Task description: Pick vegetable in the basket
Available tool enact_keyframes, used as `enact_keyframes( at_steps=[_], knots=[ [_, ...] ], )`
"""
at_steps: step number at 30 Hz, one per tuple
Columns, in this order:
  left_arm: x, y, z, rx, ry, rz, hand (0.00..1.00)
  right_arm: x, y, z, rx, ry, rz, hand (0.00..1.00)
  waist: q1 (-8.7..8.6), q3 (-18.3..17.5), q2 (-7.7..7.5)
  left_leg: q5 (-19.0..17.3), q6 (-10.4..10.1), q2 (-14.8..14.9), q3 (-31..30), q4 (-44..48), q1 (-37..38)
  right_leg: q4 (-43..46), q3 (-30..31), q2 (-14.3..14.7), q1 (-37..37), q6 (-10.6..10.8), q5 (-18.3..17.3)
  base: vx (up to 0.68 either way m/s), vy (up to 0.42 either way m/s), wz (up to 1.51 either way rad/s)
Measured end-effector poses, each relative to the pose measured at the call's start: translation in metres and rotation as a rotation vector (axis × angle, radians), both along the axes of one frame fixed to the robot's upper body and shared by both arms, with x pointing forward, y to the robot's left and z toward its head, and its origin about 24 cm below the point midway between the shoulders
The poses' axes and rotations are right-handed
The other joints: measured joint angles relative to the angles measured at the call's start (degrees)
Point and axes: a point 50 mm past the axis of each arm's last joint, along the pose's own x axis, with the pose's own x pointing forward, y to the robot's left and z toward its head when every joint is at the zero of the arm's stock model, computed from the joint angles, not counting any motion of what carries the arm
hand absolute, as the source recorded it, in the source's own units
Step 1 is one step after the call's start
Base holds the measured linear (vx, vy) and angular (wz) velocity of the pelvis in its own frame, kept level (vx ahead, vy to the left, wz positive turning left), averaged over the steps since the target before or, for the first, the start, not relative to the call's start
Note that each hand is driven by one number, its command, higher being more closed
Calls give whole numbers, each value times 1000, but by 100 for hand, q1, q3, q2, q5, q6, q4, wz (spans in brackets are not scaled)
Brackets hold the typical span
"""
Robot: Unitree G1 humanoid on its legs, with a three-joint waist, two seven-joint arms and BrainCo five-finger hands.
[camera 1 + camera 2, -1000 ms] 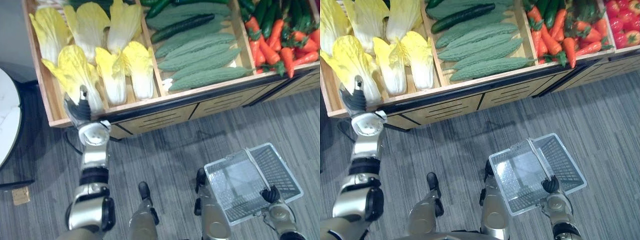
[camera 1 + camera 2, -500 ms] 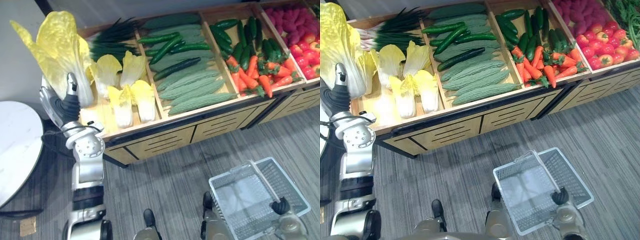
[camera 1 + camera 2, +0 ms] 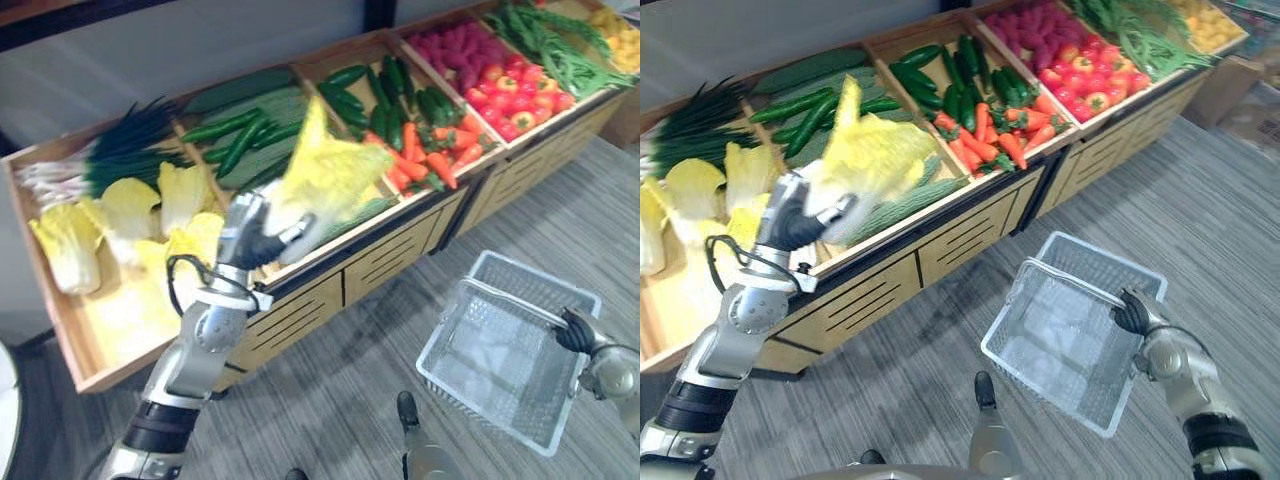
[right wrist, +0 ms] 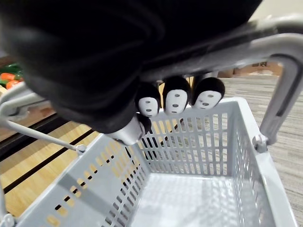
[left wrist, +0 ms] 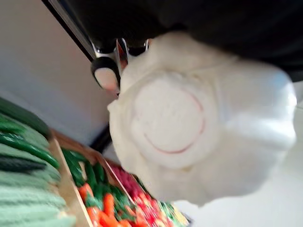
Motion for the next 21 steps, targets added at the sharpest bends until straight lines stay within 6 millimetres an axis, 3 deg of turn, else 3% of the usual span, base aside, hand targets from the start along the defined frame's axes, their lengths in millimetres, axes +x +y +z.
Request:
enact_keyframes(
  at_steps=[6,13,21],
  knots=[
    [-9,-53,-24,80,138,-284,100,16,30,23,5,-75,157,100,-7,-154,134,-442,-107,172,685,505,254,8,569,188,28,32,24,-1,-20,-52],
    [-21,-104,-21,148,153,-570,100,21,57,43,14,-137,308,100,40,-313,372,-796,-230,504,1169,1092,351,125,749,428,22,26,27,-32,-42,-30],
    [-44,-143,-34,243,219,-812,100,19,69,40,-9,-75,397,100,33,-415,530,-906,-339,758,1424,1370,423,216,828,636,-38,-31,5,-34,-67,-17]
  ],
)
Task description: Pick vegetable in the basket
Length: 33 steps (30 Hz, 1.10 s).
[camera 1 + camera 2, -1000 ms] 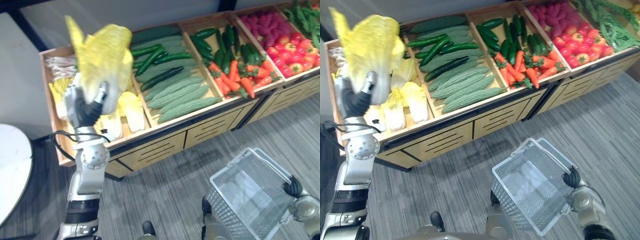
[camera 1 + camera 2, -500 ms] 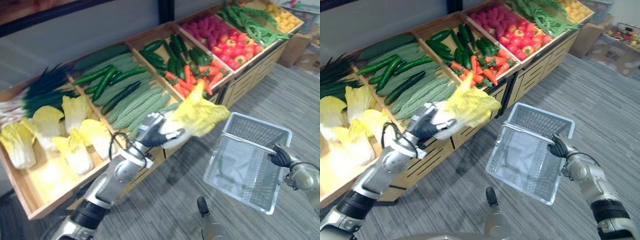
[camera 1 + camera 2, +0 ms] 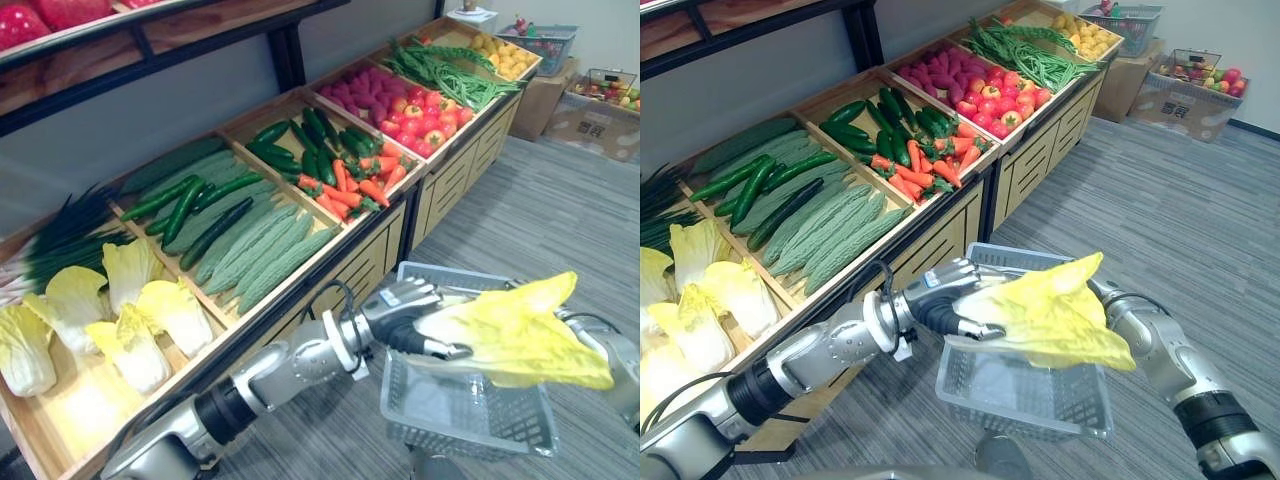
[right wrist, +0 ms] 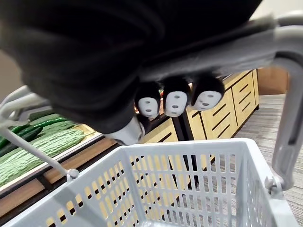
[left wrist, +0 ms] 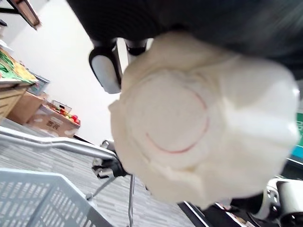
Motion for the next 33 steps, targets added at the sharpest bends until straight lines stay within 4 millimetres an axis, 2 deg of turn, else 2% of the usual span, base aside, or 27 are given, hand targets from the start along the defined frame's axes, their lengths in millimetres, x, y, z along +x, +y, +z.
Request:
enact_keyframes(
  at_steps=[4,11,13,17,28,29,33],
  knots=[
    [2,-7,-7,40,22,-23,100,1,2,8,-18,-21,22,100,-30,-44,19,-4,-7,2,107,11,10,79,55,36,-93,-4,-1,-30,-50,-12],
    [12,-12,-32,111,103,15,100,2,8,13,-17,-27,53,100,-48,-151,18,-52,-80,30,204,115,15,135,64,53,-165,-16,-10,-26,-43,-7],
    [16,-10,-42,153,108,42,100,2,11,14,-5,-32,61,100,-41,-151,7,-67,-86,33,260,117,37,144,28,49,-165,-77,-93,-42,-40,-10],
    [27,-4,-67,269,130,111,100,2,25,13,14,-31,117,100,-61,-167,-18,-91,-117,54,335,103,111,145,-223,24,-164,-142,-52,-17,-29,-9],
    [47,-9,-99,396,167,228,100,9,47,10,67,-27,168,100,-65,-134,-147,-83,-107,-21,398,-16,117,145,-252,2,-211,-147,-4,1,-3,0],
    [47,-10,-100,402,171,233,0,9,48,11,73,-31,171,100,-67,-131,-150,-82,-106,-27,407,-22,117,145,-249,-1,-217,-146,-3,-19,-11,-3],
    [55,-11,-106,455,171,273,0,12,52,14,107,-36,179,100,-68,-105,-190,-77,-99,-68,428,-98,118,143,-233,-13,-239,-139,0,-17,-11,-1]
  ],
)
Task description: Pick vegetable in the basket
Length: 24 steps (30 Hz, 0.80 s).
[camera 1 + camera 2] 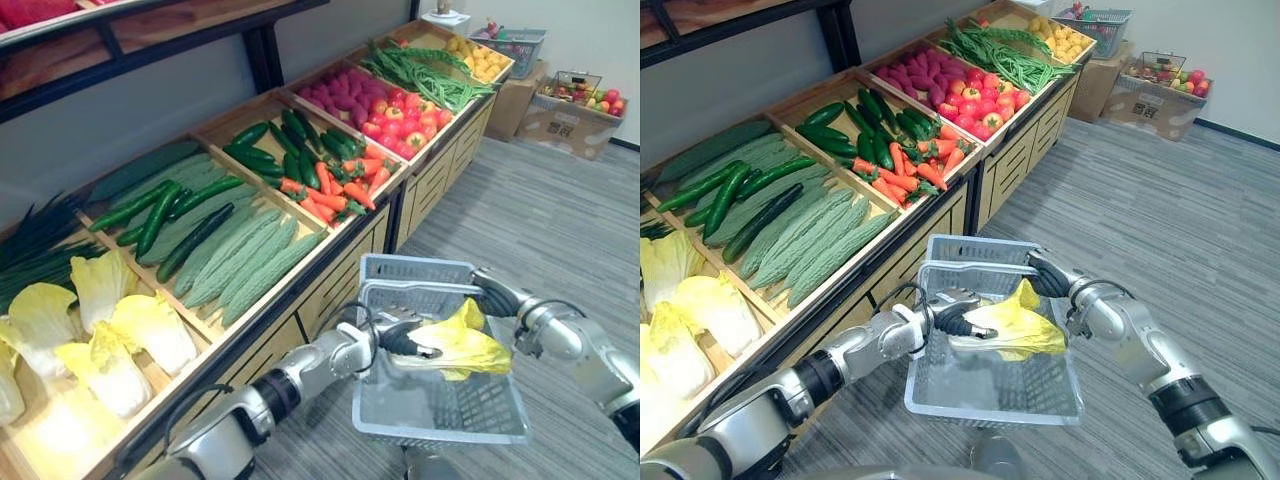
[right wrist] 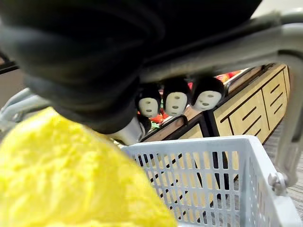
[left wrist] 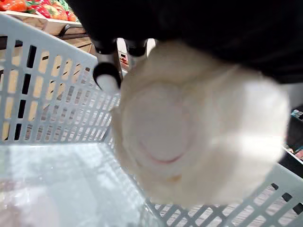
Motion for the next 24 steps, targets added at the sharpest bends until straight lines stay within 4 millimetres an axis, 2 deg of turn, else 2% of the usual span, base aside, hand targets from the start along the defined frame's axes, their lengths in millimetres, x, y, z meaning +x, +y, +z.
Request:
enact_keyframes(
  at_steps=[4,12,17,20,23,24],
  knots=[
    [6,3,-3,6,-3,57,0,0,2,-1,18,6,3,100,-1,89,-129,4,7,-25,-10,-14,-12,-20,5,-24,-6,10,6,-45,-31,1],
    [15,2,5,1,-38,77,0,3,1,3,22,-1,-7,100,-15,268,-103,32,32,-104,-59,-111,-20,-83,-26,-78,-3,39,26,-4,-3,2],
    [15,-1,9,-15,-48,66,0,5,-4,-2,41,10,-46,100,-39,317,-114,91,84,-158,-328,-200,-120,-86,-271,-214,35,39,26,-33,-20,26],
    [9,-6,26,-65,-96,10,0,8,-18,-6,59,12,-130,100,23,354,-124,104,107,-141,-556,-194,-215,-87,-514,-317,123,39,25,-78,-43,42],
    [-6,-11,51,-185,-122,-81,0,4,-40,-16,76,24,-262,100,99,356,-129,137,159,-129,-878,-195,-331,-109,-842,-443,242,39,23,-71,-52,56],
    [-14,-9,58,-228,-112,-118,0,-1,-52,-24,86,38,-333,100,184,355,-127,149,178,-118,-1018,-192,-365,-133,-980,-488,313,39,22,-65,-56,58]
  ],
)
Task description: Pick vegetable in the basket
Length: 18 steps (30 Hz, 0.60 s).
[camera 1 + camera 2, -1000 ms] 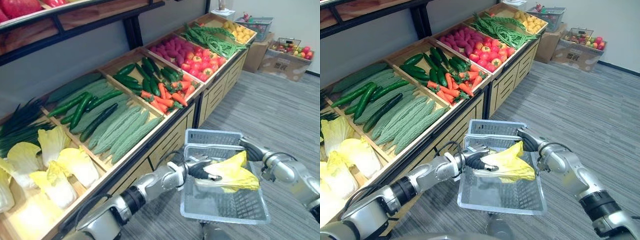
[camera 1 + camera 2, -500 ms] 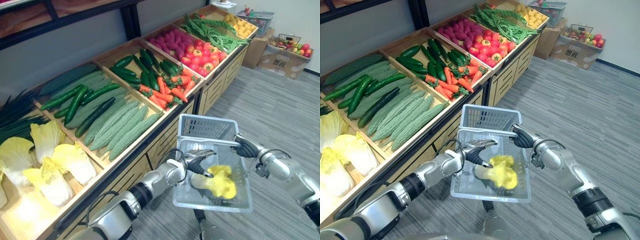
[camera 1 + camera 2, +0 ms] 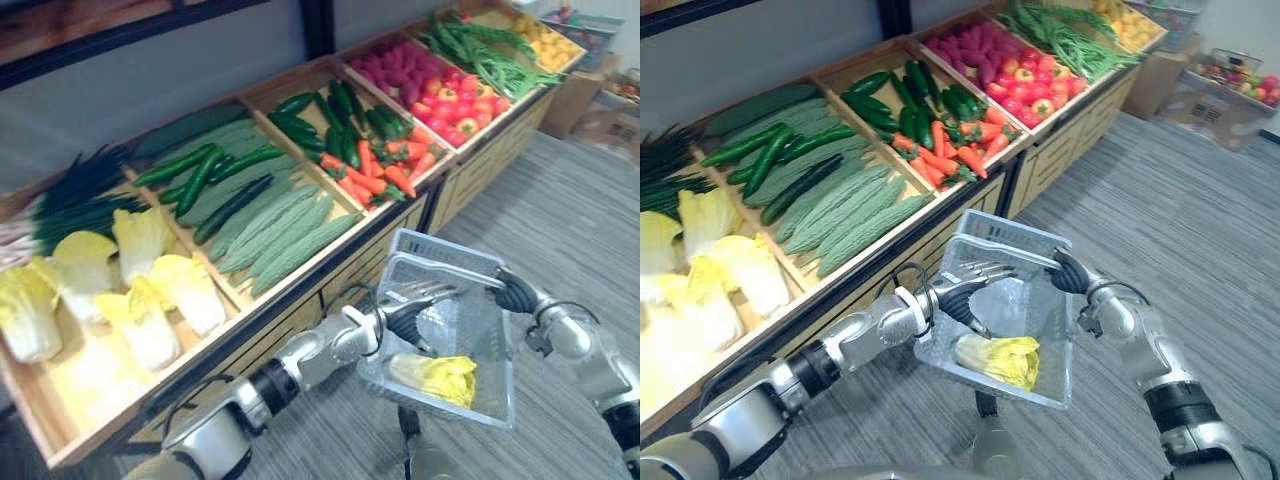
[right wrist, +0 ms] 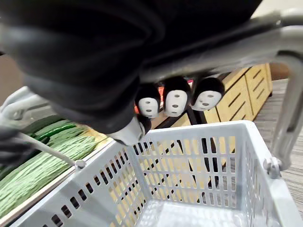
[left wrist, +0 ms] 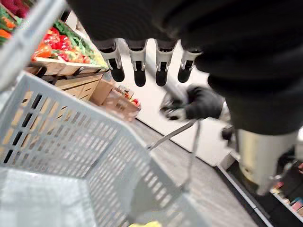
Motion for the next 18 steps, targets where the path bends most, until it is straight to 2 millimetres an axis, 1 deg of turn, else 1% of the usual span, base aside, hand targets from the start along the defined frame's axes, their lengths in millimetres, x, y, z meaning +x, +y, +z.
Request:
enact_keyframes(
  at_steps=[1,2,3,4,6,8,9,10,11,13,14,15,16,17,18],
  knots=[
    [-8,1,7,-42,8,-38,0,-6,-14,-8,14,14,-80,100,23,4,-7,26,40,-7,-166,-7,-71,-3,-171,-68,50,0,-2,-75,-64,64],
    [-13,2,10,-60,11,-54,0,-10,-21,-12,23,26,-119,100,31,2,-6,36,56,-12,-259,-5,-112,-6,-252,-100,76,-3,-5,-74,-56,72],
    [-20,6,14,-85,24,-81,0,-18,-35,-19,39,48,-202,100,74,1,-5,58,89,-24,-431,-7,-189,-6,-423,-168,124,-5,-17,-66,-50,73],
    [-27,10,17,-101,25,-96,0,-29,-50,-29,59,69,-297,100,156,0,-9,79,120,-31,-616,-9,-265,-5,-608,-231,170,-8,-22,-45,-31,75],
    [-34,20,21,-141,46,-98,0,-44,-65,-41,88,93,-406,100,187,-6,-16,130,176,-50,-903,-20,-405,-5,-866,-320,233,-3,-49,-30,-32,80],
    [-41,40,27,-198,67,-53,0,-75,-86,-64,159,143,-587,100,246,-20,-32,262,230,-102,-1353,-116,-570,-10,-1293,-440,351,-1,-78,-27,-46,99],
    [-41,46,28,-212,69,-34,0,-83,-90,-70,182,152,-629,100,287,-29,-36,301,244,-121,-1465,-149,-623,-19,-1401,-473,381,0,-80,-18,-36,81],
    [-41,55,32,-232,57,2,0,-96,-95,-80,220,171,-697,100,306,-50,-52,367,264,-160,-1635,-223,-689,-35,-1561,-497,412,0,-81,-13,-35,97],
    [-41,72,37,-271,35,79,0,-119,-100,-98,317,196,-822,100,313,-89,-97,486,301,-230,-1943,-337,-811,-61,-1819,-566,485,21,-118,-15,-25,107],
    [-40,93,40,-310,18,180,0,-141,-101,-119,433,231,-955,100,321,-189,-141,603,327,-287,-2218,-462,-918,-72,-2060,-622,526,27,-142,-2,-8,84],
    [-40,106,40,-335,10,252,0,-155,-99,-132,507,245,-1044,100,340,-230,-163,671,337,-314,-2355,-524,-951,-92,-2173,-640,578,27,-143,18,17,66],
    [-38,124,40,-383,11,358,0,-173,-94,-148,597,270,-1155,100,389,-258,-193,747,359,-368,-2536,-610,-967,-104,-2305,-662,639,41,-155,2,38,77],
    [-37,141,40,-438,9,462,0,-189,-88,-162,672,298,-1244,100,450,-325,-256,785,372,-434,-2704,-631,-1056,-128,-2425,-716,676,53,-235,-5,32,65],
    [-37,149,40,-468,3,515,0,-196,-84,-168,703,311,-1282,100,460,-364,-286,802,386,-461,-2781,-634,-1117,-142,-2486,-743,681,78,-270,-14,23,68],
    [-37,166,39,-528,-14,634,0,-208,-78,-178,753,338,-1348,100,466,-394,-301,851,405,-487,-2951,-641,-1211,-155,-2628,-767,717,80,-279,2,10,71]
  ],
)
